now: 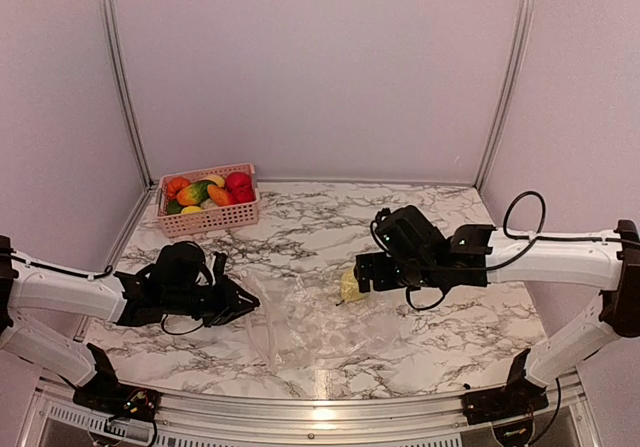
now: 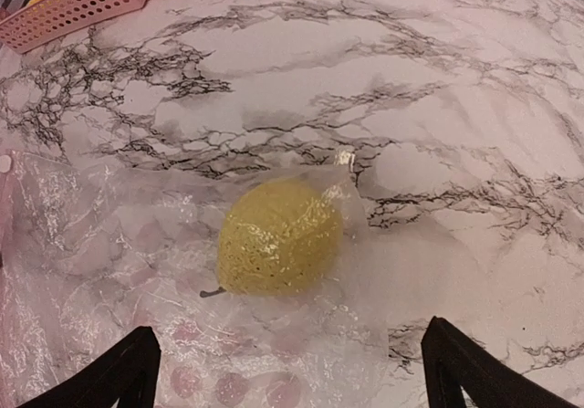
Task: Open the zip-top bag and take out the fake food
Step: Adjust the zipper food storage bag at the center of the board.
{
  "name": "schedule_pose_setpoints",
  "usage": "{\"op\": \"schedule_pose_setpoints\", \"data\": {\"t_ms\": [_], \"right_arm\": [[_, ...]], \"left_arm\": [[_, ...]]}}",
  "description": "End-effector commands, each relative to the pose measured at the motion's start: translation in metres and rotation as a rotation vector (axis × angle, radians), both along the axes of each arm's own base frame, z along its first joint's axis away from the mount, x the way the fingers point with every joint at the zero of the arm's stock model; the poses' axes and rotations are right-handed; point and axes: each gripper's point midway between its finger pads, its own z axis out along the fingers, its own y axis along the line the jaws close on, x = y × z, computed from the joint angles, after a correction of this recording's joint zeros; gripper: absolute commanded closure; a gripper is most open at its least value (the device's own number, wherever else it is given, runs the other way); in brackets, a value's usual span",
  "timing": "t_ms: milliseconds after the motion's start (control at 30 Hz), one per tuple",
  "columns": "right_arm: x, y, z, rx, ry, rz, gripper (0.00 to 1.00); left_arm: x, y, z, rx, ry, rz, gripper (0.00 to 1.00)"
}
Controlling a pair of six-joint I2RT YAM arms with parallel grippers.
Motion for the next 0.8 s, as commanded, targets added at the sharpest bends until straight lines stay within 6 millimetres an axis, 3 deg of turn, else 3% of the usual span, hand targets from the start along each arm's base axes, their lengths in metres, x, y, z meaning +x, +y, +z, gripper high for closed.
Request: {"op": "schedule_pose_setpoints", "data": {"t_ms": [0,233,500,767], "right_arm": [[0.016,0.003,-0.003,0.043,0.002,-0.008,0.04],[0.038,-0.003,-0.024,0.123,0.045,-0.020,0.09],[0.046,-0.003,-0.042,0.119,0.053,-0.050,0.10],[0.056,-0.010,-0.054,0.175,0.069,-0.084,0.12]], "left_arm": [[0.002,-0.016,-0.001,-0.019,-0.005,-0.009,0.81],[-0.005,-0.033,-0.014,-0.002,0.011,-0.048,0.81],[-0.008,-0.025,-0.048,0.099,0.052,-0.032,0.83],[-0.012,-0.022,-0.060,0.128,0.070,-0.036,0.84]]}}
